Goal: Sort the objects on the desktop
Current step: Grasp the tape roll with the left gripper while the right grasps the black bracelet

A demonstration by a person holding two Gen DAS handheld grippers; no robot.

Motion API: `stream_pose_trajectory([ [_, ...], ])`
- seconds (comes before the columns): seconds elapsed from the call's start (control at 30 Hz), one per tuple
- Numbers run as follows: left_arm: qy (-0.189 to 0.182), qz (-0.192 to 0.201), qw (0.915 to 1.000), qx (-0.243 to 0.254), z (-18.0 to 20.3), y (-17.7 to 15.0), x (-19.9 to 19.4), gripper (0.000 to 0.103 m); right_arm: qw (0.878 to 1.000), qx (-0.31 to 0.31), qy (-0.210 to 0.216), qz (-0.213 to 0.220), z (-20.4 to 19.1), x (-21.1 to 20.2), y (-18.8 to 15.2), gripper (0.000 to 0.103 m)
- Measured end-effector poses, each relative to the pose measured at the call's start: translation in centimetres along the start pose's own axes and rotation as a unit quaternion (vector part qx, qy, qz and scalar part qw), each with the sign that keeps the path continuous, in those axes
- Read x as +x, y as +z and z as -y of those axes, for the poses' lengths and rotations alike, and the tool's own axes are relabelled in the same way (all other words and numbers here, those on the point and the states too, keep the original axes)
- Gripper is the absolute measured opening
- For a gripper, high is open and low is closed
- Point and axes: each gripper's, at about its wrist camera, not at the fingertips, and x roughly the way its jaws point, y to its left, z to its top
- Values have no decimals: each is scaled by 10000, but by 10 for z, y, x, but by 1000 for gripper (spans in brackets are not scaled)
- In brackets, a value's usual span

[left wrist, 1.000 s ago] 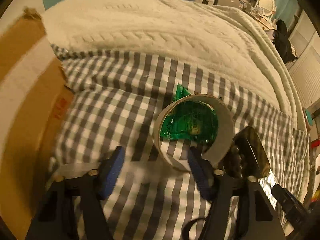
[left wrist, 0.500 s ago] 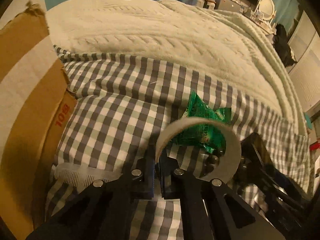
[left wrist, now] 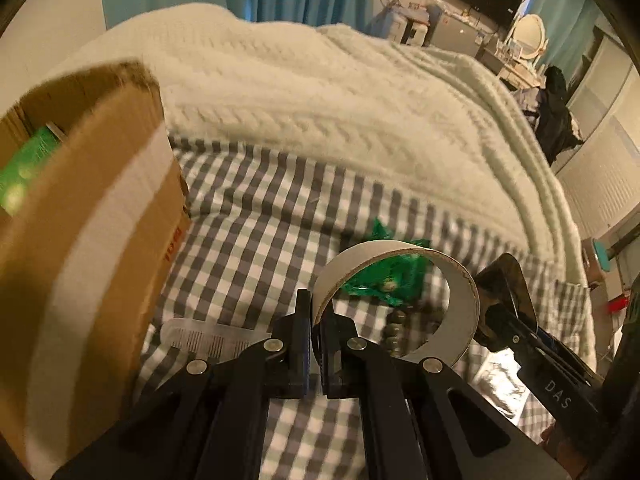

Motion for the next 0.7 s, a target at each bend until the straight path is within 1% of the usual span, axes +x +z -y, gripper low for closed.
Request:
stream_pose_trajectory([
  [0.13,-171,151,9997,-37,4,9,-32,3,9997,113,119,167,-11,-41,8,53],
  [0.23,-312,341,9989,-50,2,22,-65,3,9989,-193,75,413,-35,-81,19,53],
  [0.27,-381,447,9982,-71,-2,28,-82,3,9983,-283,83,494,-44,-93,23,53],
  [0.33,-412,609,9973,-64,-10,38,-107,3,9968,-445,208,630,-68,-120,32,53],
  [0.43,-300,885,9956,-41,-29,50,-142,3,9925,-692,549,843,-108,-160,42,53],
  [0.5,-257,1004,9945,-116,-50,59,-166,3,9890,-957,639,933,-138,-179,45,53],
  [0.53,-232,1039,9942,-155,-61,62,-175,3,9862,-1131,688,998,-160,-190,46,53],
  [0.57,-149,1102,9936,-211,-74,65,-186,3,9845,-1204,748,1030,-172,-194,46,53],
  [0.7,217,1205,9923,-182,-116,69,-210,3,9756,-1442,1331,981,-236,-199,44,53],
])
